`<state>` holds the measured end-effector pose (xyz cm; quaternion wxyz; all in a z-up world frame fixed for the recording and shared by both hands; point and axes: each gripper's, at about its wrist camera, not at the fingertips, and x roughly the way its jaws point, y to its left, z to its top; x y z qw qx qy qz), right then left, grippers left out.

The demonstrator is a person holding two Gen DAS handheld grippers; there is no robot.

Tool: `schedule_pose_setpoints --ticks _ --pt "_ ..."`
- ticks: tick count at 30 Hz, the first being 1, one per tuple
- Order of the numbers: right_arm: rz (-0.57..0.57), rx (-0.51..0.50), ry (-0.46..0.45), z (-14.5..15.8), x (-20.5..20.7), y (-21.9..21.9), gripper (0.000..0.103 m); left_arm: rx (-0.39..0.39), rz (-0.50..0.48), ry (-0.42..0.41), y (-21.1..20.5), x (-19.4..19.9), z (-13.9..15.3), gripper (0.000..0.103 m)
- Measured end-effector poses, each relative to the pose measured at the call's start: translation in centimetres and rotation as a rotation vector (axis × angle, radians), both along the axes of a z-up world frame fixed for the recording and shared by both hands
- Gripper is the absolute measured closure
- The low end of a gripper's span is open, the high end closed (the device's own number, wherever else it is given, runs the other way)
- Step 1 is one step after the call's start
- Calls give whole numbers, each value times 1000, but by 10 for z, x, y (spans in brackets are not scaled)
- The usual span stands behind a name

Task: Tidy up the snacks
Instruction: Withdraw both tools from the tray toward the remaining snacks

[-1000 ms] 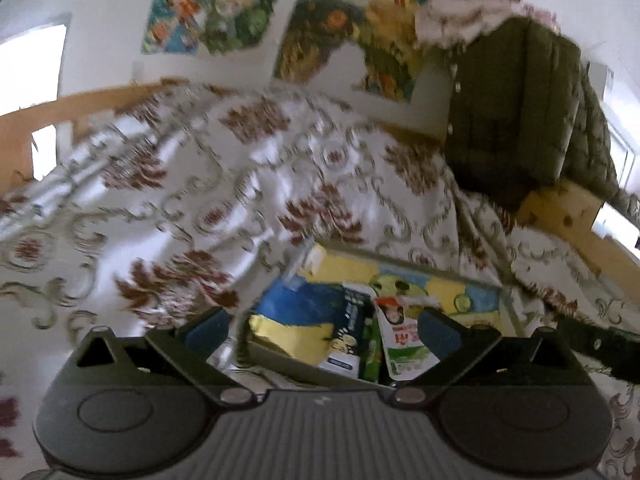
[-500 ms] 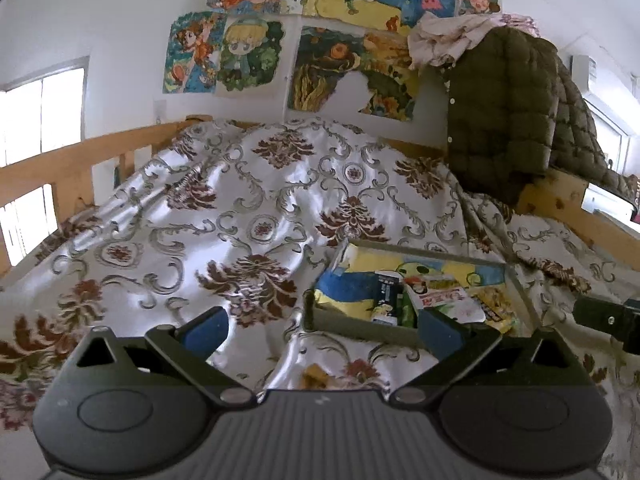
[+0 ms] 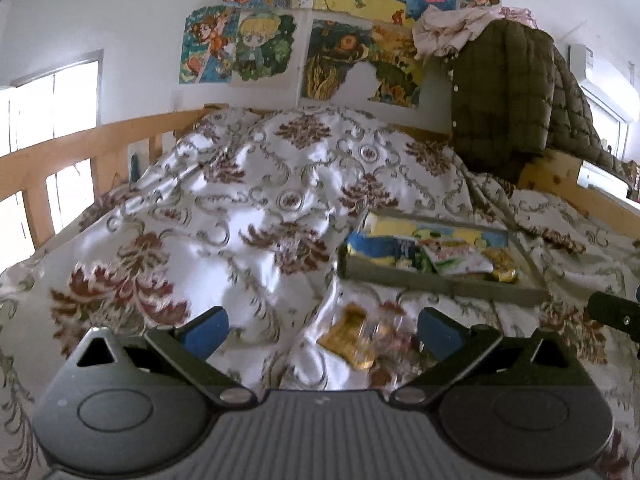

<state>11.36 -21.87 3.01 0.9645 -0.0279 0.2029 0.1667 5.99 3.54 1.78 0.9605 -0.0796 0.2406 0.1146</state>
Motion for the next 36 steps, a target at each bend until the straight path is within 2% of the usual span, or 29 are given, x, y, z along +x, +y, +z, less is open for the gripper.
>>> schedule_pose_setpoints --ticks 10,20,36 --pt "1 -70 53 -31 -42 8 1 -1 -10 69 1 -25 -27 0" --pt "4 -91 153 -61 -46 8 1 39 -45 136 -13 -32 -48 0" --pt "-14 -58 220 -70 -36 0 1 76 -51 170 -25 -29 -53 0"
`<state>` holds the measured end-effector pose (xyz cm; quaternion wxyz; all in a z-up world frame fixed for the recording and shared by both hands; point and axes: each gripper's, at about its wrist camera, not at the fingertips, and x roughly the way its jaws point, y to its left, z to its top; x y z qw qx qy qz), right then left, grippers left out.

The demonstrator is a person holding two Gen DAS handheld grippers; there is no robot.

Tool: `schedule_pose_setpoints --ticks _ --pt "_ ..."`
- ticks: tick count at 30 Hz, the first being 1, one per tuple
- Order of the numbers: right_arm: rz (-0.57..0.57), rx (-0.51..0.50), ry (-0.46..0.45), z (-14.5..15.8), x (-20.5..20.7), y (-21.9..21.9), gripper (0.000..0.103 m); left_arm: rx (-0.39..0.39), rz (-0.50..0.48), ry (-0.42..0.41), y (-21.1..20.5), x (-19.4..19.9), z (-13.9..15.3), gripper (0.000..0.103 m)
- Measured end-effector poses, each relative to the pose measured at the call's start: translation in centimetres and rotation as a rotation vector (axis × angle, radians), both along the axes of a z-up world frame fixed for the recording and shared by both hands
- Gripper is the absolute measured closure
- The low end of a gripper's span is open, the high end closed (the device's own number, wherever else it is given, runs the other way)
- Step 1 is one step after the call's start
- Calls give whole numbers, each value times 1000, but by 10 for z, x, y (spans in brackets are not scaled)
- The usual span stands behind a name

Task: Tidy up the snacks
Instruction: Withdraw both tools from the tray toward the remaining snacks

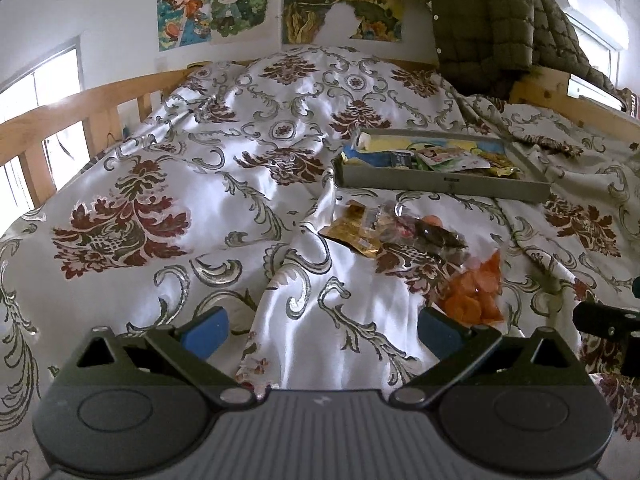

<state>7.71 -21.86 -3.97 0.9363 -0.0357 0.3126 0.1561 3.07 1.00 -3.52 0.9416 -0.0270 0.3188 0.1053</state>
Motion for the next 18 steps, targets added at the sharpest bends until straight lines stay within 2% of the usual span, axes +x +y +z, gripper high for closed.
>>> schedule_pose_setpoints --ticks 8,18 --pt "11 6 24 -3 2 1 1 21 -4 7 -3 1 -2 0" --pt "54 37 66 -8 12 9 1 5 62 5 8 14 -1 0"
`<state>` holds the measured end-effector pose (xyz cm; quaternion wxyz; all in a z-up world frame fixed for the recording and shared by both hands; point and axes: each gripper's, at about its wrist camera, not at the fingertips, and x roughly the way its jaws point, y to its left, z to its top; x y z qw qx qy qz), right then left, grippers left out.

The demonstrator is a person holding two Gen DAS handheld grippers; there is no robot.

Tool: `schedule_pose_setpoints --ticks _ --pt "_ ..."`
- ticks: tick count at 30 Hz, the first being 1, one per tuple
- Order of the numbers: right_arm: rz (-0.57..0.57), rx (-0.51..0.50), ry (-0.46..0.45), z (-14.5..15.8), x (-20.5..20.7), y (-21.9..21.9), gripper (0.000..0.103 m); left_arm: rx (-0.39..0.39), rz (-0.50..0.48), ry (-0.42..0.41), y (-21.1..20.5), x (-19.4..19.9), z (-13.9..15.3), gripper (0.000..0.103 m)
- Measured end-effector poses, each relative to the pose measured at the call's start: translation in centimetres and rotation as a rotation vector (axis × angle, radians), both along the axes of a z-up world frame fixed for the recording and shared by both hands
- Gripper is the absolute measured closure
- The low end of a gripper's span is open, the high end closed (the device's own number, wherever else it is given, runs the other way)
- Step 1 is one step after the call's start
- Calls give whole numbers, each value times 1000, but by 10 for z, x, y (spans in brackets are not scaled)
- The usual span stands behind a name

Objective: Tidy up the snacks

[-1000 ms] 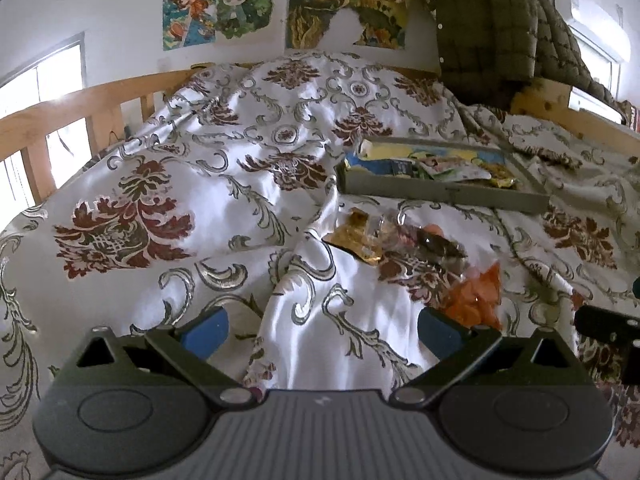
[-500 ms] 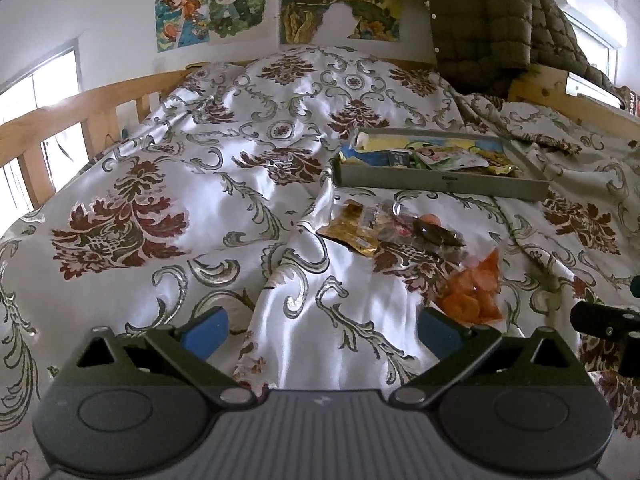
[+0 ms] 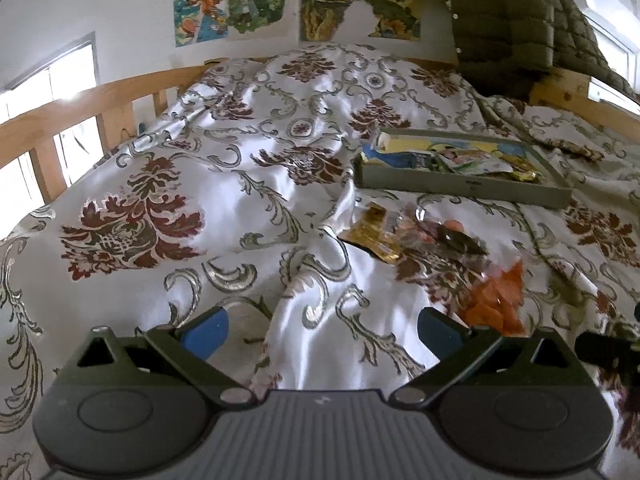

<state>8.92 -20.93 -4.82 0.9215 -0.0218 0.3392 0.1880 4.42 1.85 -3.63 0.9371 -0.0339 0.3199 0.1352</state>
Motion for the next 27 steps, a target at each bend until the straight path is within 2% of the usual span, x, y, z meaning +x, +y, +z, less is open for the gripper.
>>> schedule_pose_setpoints --ticks 4,11,18,27 --pt "29 31 23 -3 10 6 1 -9 11 1 6 13 1 0" --pt "94 30 61 -13 28 18 1 36 -28 18 10 40 0 0" --pt "153 32 112 -27 56 33 1 -35 -150 100 15 75 -7 0" --pt "193 32 110 -40 78 52 1 71 -310 106 -6 115 -3 0"
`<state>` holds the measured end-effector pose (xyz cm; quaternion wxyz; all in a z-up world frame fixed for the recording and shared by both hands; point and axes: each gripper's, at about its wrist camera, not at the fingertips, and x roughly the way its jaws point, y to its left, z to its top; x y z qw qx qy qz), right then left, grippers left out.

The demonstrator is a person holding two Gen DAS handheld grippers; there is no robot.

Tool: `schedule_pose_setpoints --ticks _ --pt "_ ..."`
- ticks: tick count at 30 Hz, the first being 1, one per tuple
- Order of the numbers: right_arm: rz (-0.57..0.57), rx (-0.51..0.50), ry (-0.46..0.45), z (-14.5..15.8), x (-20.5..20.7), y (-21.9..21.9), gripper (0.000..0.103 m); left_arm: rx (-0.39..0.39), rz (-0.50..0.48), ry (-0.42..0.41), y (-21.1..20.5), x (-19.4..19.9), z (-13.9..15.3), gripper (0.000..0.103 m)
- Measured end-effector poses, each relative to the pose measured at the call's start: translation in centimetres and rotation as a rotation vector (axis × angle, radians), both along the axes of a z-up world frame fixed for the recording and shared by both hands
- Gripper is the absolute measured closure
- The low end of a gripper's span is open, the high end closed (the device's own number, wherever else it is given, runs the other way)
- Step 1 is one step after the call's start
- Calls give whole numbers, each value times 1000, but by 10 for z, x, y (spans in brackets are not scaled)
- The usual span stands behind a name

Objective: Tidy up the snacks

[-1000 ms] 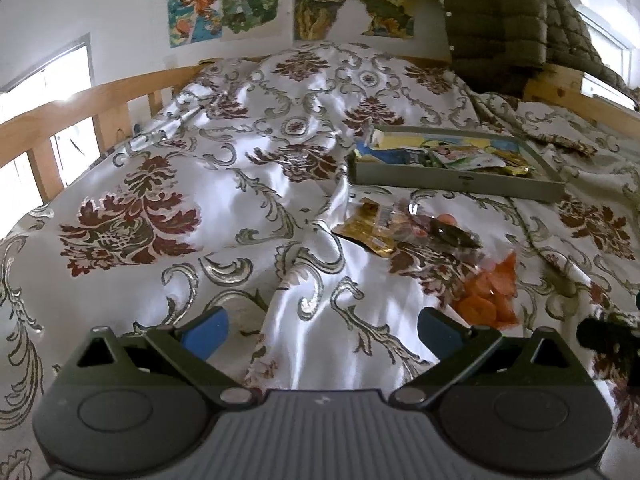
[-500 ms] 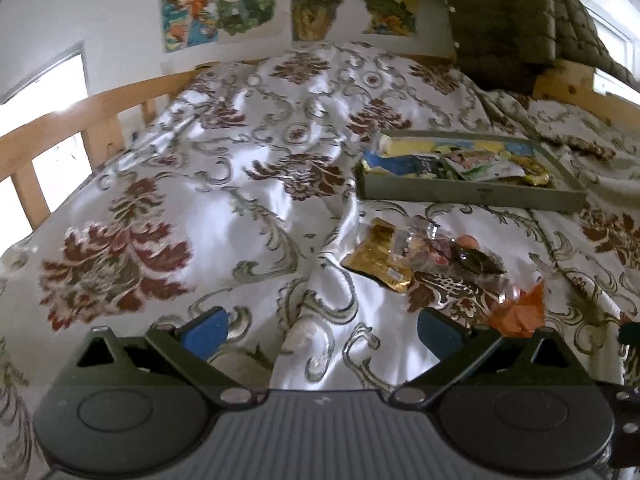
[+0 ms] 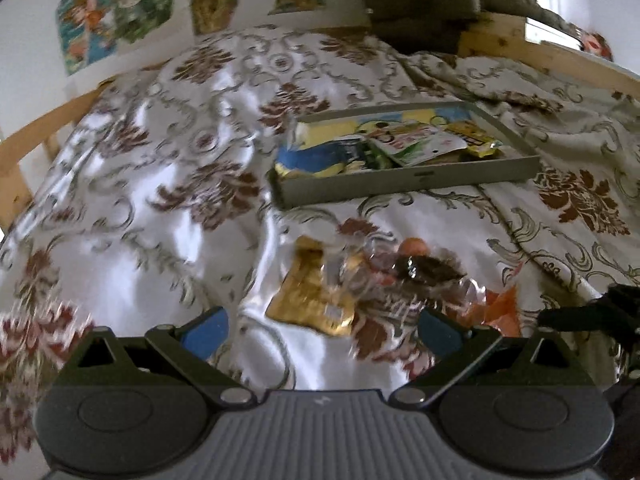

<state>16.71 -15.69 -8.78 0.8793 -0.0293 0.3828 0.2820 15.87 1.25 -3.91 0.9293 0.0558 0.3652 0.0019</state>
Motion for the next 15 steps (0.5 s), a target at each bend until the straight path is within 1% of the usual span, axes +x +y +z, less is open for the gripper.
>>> schedule_pose_setpoints --ticks 1,3,5,6,8,12,13,14,15 --pt "2 -1 0 -2 2 2 1 2 -10 5 -1 5 0 0" --pt "9 -16 -7 -6 6 6 5 7 -20 11 -3 13 0 0" --pt "27 -37 -14 -9 7 10 13 11 -30 22 -3 21 -1 0" --pt "39 -36 -22 -10 6 10 14 18 -37 25 -3 24 -1 0" --pt "53 -37 -40 -9 5 9 19 43 -58 27 -5 31 -2 0" --pt "49 -29 -42 -7 6 3 22 107 -123 27 -9 42 -7 0" --pt "43 -33 -43 -6 6 2 31 127 -142 26 -11 45 -8 0" --pt "25 -52 -50 -5 8 0 37 145 -162 23 -13 47 -9 0" --pt "16 -68 -52 -4 9 -2 37 164 -187 18 -16 49 -11 0"
